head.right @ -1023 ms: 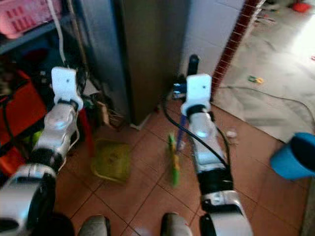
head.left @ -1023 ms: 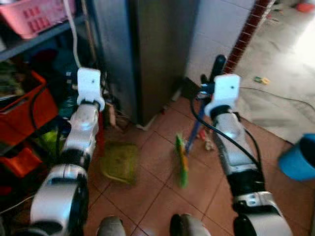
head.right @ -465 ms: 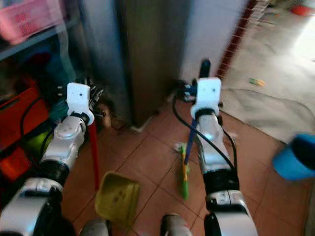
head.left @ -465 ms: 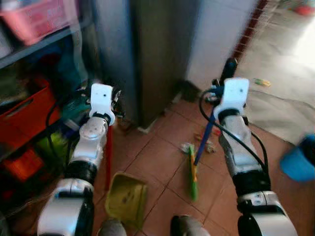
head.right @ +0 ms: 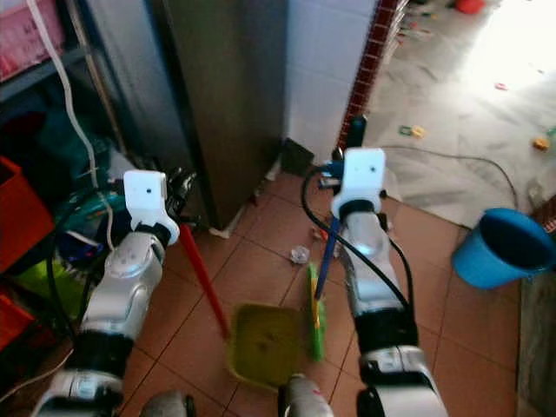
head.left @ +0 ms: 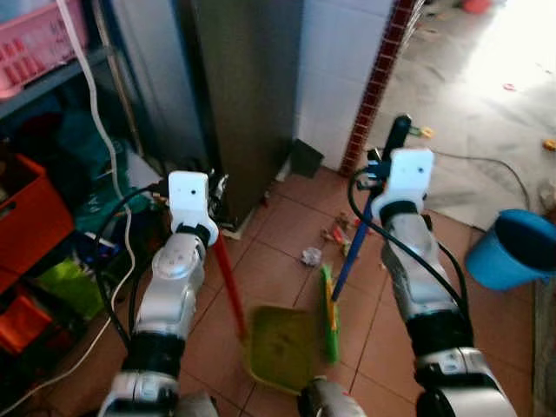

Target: Sweep floor

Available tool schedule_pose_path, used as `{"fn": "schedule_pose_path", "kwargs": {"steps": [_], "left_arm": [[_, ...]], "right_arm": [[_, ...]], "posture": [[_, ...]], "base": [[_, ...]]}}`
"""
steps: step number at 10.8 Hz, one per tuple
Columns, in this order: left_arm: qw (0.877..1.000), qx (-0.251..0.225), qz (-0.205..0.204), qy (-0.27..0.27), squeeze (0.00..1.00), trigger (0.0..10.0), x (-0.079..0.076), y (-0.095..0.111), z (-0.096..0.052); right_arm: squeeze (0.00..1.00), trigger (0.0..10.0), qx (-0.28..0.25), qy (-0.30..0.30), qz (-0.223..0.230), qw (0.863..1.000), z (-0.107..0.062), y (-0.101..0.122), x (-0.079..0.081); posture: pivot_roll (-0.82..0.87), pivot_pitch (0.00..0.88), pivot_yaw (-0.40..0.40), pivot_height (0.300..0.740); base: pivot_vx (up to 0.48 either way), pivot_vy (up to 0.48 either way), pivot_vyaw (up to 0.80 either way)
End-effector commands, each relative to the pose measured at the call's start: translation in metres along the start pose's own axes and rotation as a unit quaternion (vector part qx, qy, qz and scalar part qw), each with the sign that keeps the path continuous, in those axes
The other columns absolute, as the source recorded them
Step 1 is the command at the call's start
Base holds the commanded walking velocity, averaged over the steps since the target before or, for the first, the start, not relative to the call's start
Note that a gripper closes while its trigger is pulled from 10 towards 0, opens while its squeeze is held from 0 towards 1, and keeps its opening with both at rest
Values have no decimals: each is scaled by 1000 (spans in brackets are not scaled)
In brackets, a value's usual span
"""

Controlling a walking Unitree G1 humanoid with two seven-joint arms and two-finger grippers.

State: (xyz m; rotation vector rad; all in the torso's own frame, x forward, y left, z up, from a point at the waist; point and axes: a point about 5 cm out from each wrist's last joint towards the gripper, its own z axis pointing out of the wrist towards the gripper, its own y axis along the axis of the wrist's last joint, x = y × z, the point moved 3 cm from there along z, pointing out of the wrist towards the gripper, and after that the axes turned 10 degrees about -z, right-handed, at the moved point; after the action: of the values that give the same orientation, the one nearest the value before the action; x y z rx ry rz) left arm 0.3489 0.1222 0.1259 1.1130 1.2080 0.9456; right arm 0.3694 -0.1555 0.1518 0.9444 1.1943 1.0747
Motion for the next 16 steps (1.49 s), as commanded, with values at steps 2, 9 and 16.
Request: {"fn": "schedule_pose_path", "kwargs": {"steps": [2,9,16], "left_arm": [[1000,-26,-11,3,0,10000,-4,17,-3],[999,-10,-21,-26,0,10000,-21,23,13],[999,1,-21,-29,0,10000,-23,15,10]], "right_arm": [[0,10000,-7,6,-4,1000,-2,4,-6],[0,10000,-13,-9,-3,1000,4,10,-19],[0,10000,-2,-8,-7,1000,-3,2,-16]], "posture": [[39,52,-61,740],[-1,0,-21,740],[5,34,-39,740]], "base": [[0,0,-400],[0,-142,-172],[0,-223,0]]}}
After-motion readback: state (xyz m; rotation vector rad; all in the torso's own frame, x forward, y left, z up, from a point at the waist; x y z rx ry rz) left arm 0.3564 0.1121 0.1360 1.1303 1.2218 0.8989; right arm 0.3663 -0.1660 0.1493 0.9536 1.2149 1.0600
